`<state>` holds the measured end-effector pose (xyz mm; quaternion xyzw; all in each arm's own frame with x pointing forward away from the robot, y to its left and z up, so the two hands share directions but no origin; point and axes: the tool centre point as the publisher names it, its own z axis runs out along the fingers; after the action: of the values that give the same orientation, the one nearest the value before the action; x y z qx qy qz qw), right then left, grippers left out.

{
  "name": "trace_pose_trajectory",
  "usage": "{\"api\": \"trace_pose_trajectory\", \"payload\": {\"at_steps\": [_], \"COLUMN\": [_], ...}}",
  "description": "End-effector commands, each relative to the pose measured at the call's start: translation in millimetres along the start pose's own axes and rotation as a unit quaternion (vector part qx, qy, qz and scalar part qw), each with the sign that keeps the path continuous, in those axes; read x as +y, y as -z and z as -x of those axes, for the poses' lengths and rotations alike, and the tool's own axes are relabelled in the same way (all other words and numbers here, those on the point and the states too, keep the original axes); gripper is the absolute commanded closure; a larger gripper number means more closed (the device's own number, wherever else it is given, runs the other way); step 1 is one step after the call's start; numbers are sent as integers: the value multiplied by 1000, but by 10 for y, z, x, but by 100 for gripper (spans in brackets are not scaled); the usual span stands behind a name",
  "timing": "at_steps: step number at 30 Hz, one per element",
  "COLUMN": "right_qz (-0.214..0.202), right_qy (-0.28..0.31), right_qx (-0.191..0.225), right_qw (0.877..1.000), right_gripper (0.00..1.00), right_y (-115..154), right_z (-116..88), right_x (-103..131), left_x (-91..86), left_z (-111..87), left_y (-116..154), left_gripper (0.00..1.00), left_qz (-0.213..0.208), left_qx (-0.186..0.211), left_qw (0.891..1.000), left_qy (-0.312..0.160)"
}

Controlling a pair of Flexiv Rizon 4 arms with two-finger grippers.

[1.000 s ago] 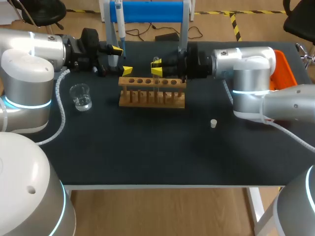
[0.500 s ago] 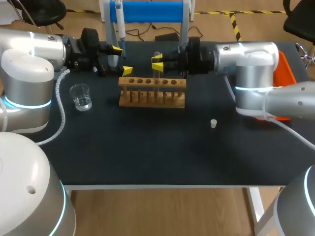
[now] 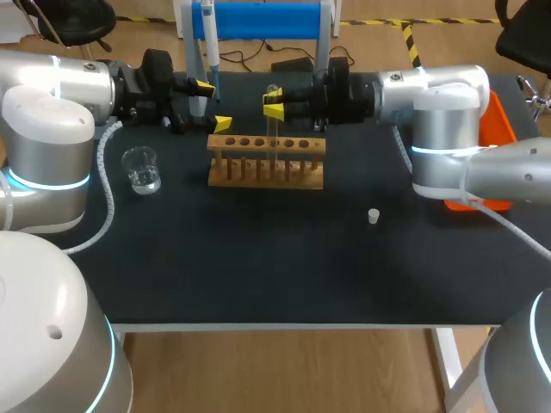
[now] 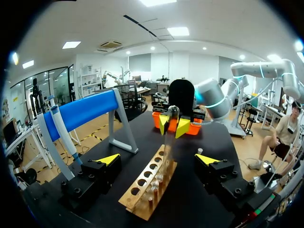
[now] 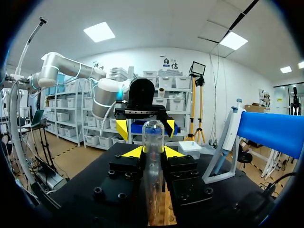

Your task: Invert the test tube, pick up the pipette, mount the tip to pipette, aspirate from beaker and dispense into the tube, eject the tip, return the pipette, and cap with the stopper.

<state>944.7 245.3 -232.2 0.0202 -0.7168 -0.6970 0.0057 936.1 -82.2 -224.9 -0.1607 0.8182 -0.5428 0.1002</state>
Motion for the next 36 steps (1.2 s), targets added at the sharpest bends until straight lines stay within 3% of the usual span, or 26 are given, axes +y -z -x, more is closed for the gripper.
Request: {"api": "trace_pose_trajectory", "payload": {"at_steps": [1, 17, 29, 36], "right_qz": [-8, -10, -10, -10], "right_qy": [-2, -12, -23, -23], "right_qx": [-7, -18, -28, -28], "right_qw": [1000, 1000, 999, 999], "right_gripper": [100, 100, 100, 100], "right_y": [7, 64, 262, 262], "right_z": [-33, -106, -334, -334], "right_x": [77, 381, 614, 614], "left_x": [3, 3, 3, 3], "left_z": [0, 0, 0, 0], "left_y": [3, 3, 3, 3], "left_gripper": [0, 0, 0, 0], "left_qz": [-1, -1, -1, -1], "left_qx": [0, 0, 0, 0], "left_qw": [1000, 1000, 1000, 1000], "left_qy": [0, 0, 0, 0]}}
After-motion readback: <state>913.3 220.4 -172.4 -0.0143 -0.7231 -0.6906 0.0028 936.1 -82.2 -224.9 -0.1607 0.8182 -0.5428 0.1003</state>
